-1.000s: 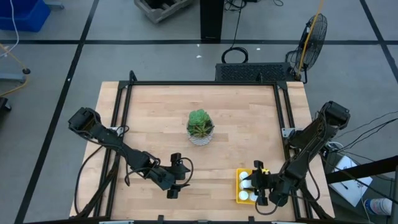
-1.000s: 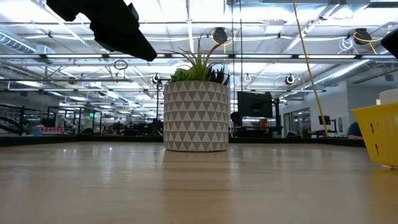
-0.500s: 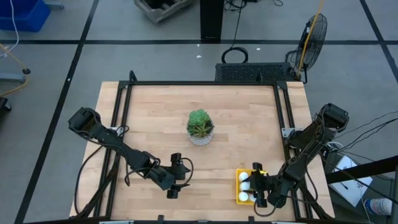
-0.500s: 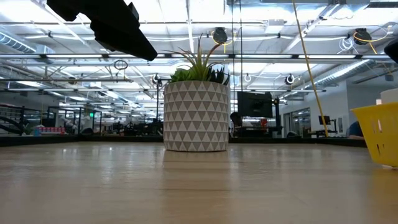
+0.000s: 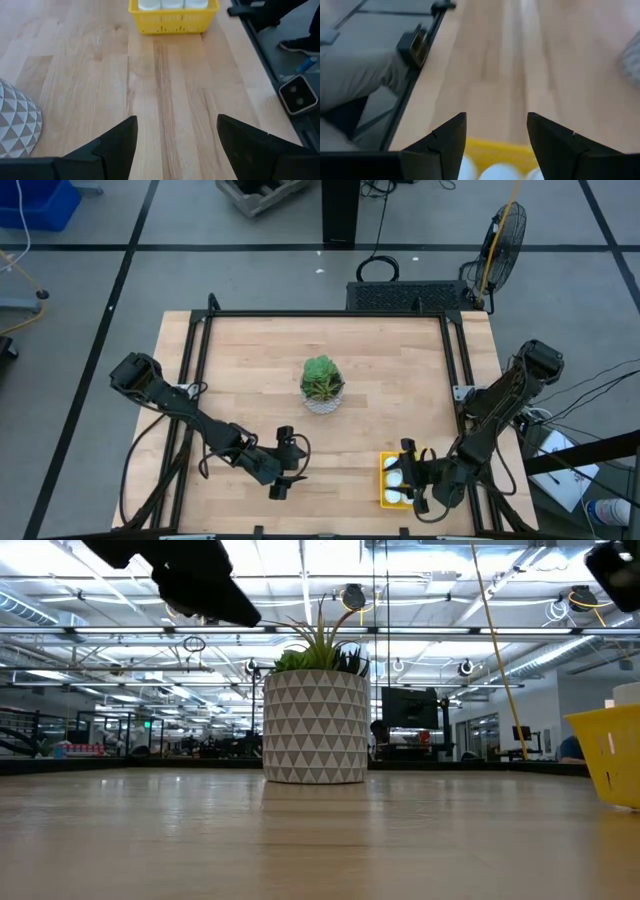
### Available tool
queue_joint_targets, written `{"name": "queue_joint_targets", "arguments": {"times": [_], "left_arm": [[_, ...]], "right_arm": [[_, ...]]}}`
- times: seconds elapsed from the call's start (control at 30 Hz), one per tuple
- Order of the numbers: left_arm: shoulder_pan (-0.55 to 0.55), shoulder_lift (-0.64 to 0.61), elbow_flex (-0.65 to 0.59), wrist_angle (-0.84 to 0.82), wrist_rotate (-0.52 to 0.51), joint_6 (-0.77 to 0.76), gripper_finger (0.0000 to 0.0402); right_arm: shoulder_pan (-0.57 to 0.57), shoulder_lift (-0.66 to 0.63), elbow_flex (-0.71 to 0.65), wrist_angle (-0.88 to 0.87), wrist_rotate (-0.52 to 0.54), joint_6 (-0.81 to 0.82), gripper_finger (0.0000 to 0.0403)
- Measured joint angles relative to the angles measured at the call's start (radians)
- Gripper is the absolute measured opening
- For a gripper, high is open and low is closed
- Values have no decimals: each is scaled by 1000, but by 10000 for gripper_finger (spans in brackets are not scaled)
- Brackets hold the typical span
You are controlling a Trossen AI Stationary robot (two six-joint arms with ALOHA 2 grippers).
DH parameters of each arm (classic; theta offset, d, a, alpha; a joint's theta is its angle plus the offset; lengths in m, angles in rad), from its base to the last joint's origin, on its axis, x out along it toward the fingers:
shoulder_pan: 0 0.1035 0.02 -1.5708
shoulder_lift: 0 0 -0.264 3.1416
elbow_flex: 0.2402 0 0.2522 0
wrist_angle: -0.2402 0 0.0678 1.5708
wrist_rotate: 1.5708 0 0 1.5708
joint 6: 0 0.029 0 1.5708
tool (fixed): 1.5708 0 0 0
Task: Pick and place pill bottles into a basket
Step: Return to Home Position
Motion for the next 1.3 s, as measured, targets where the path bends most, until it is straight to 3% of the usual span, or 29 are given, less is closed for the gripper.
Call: {"name": "queue_joint_targets", "arguments": {"times": [0.2, 0.57, 0.8, 0.97, 1.03, 1.2, 1.3], "left_arm": [[0, -45, 0, -16, -35, 70, 276], [-101, -372, -18, -160, -69, 164, 273], [-200, -611, -184, -79, -133, 188, 274], [-230, -757, -311, -56, -170, 177, 280], [-237, -809, -361, -59, -191, 159, 279], [-261, -939, -480, -57, -197, 116, 274], [-288, -1010, -547, -56, -132, 113, 278]], "right_arm": [[-20, -120, 0, 5, 18, -145, 203], [20, -314, -23, 5, 28, -255, 193], [20, -401, -97, 21, 137, -301, 194], [20, -476, -210, 151, 220, -321, 193], [19, -516, -273, 219, 191, -337, 195], [20, -625, -380, 311, -19, -371, 198], [20, -678, -445, 368, -88, -386, 197]]}}
